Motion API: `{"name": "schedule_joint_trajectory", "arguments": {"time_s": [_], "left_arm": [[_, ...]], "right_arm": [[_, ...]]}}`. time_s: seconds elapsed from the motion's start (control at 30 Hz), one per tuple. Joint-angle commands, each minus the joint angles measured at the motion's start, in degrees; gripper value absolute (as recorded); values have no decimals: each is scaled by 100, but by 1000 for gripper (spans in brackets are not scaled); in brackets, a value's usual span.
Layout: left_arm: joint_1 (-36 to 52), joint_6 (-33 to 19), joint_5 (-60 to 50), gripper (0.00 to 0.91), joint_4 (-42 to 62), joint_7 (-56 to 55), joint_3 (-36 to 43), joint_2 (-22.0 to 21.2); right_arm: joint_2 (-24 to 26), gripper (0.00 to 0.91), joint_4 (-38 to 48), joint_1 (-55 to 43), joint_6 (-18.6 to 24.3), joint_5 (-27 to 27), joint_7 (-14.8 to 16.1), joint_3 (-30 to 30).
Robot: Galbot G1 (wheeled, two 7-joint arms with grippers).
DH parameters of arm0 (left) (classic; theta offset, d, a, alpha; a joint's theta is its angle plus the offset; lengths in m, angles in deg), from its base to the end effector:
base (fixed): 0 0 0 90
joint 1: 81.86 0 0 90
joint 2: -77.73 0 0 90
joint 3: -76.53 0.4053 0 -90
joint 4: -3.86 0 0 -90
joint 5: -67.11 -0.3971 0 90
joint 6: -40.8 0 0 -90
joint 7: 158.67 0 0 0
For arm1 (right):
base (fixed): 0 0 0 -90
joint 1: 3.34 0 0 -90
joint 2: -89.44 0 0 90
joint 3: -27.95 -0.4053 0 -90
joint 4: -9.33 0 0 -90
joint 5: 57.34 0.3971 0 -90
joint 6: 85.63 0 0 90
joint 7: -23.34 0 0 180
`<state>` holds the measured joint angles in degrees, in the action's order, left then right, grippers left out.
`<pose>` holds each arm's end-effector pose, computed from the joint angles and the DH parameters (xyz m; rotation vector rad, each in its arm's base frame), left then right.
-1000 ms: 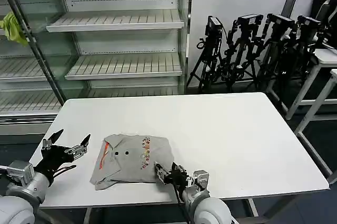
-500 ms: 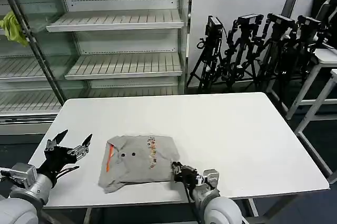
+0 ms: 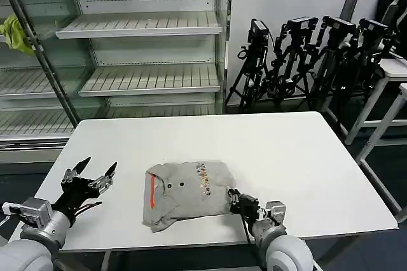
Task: Fold and organize the clothes.
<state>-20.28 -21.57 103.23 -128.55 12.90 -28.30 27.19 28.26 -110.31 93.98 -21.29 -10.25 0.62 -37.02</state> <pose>0.2214 0.1453 -0.1863 -0.1546 -2.9021 -0.2384 0.2779 0.0272 -0.2912 0.4484 -2.6377 -0.3022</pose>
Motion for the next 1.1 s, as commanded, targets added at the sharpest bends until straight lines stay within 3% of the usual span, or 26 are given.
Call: {"name": "schedule_joint_trajectory", "arguments": {"time_s": [0.03, 0.37, 0.43, 0.5, 0.63, 0.83, 1.03, 1.1], "left_arm": [[47, -18, -61, 756, 10, 6, 154, -30], [156, -4, -51, 766, -73, 49, 307, -133], [182, -16, -53, 806, -90, 58, 342, -167], [230, -38, -44, 907, -102, 63, 370, -206], [398, -243, -4, 907, -86, 139, 392, -305], [675, -674, 187, 907, 44, 628, 345, -592], [896, -1053, 195, 907, 202, 1266, 382, -944], [948, -1506, 222, 907, 261, 1149, 547, -965]], "right_arm": [[185, 907, -104, 136, -11, -229, -17, -260], [415, 907, -304, 272, -139, -567, -60, -420], [482, 907, -395, 317, -170, -619, -85, -469], [594, 907, -545, 371, -211, -721, -120, -559], [887, 907, -870, 489, -164, -1072, -143, -789], [1263, 907, -1149, 668, 229, -1822, 188, -1500], [1050, 907, -1213, 758, 675, -2481, 724, -2346], [954, 907, -1291, 867, 747, -2554, 824, -2607]]}}
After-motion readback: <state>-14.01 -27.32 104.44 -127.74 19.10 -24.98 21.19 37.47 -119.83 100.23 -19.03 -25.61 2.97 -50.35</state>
